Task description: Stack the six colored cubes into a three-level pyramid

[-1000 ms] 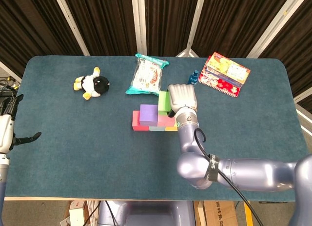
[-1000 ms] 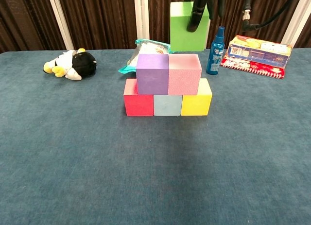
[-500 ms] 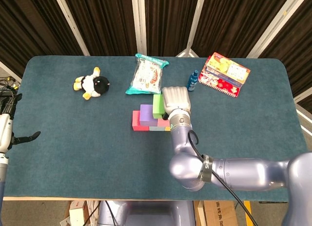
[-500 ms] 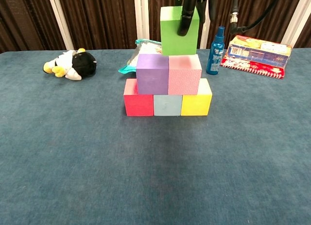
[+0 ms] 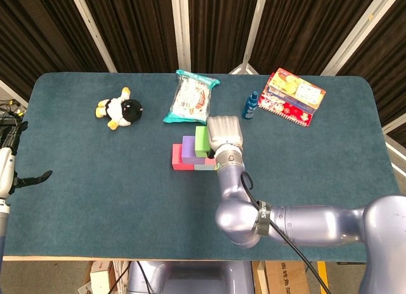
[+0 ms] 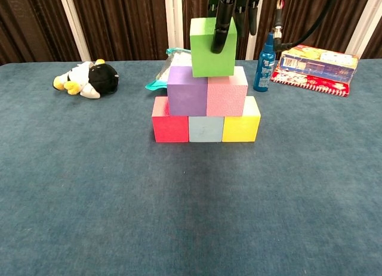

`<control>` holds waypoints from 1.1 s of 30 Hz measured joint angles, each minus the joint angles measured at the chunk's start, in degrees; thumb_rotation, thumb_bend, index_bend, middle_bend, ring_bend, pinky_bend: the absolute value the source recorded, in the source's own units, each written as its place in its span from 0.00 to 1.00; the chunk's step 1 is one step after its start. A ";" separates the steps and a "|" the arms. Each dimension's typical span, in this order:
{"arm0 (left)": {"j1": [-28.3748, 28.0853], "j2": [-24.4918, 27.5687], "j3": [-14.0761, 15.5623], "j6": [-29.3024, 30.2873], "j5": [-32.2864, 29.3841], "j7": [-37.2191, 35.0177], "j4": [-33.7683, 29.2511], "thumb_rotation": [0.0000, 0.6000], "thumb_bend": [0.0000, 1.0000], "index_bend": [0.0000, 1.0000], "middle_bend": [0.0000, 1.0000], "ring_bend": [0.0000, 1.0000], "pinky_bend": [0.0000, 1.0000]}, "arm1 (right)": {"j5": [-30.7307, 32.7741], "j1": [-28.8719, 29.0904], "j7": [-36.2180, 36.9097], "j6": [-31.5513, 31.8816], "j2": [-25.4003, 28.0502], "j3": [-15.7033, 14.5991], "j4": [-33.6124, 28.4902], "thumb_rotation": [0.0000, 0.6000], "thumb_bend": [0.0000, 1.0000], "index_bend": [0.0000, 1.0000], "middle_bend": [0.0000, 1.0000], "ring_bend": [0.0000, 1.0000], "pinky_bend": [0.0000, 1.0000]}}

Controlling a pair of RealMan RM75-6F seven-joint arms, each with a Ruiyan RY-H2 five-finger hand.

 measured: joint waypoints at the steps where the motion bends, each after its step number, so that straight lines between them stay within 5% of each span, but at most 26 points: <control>1: -0.01 -0.01 0.01 0.01 0.01 0.01 0.02 1.00 0.14 0.01 0.09 0.01 0.04 | -0.13 -0.08 -0.14 -0.06 -0.06 0.07 0.03 1.00 0.26 0.44 0.53 0.51 0.44; 33: -0.26 -0.26 0.22 0.11 -0.28 0.24 0.18 1.00 0.14 0.01 0.09 0.01 0.04 | -1.64 -1.72 -2.79 -0.16 -3.72 2.12 2.71 1.00 0.26 0.44 0.53 0.51 0.44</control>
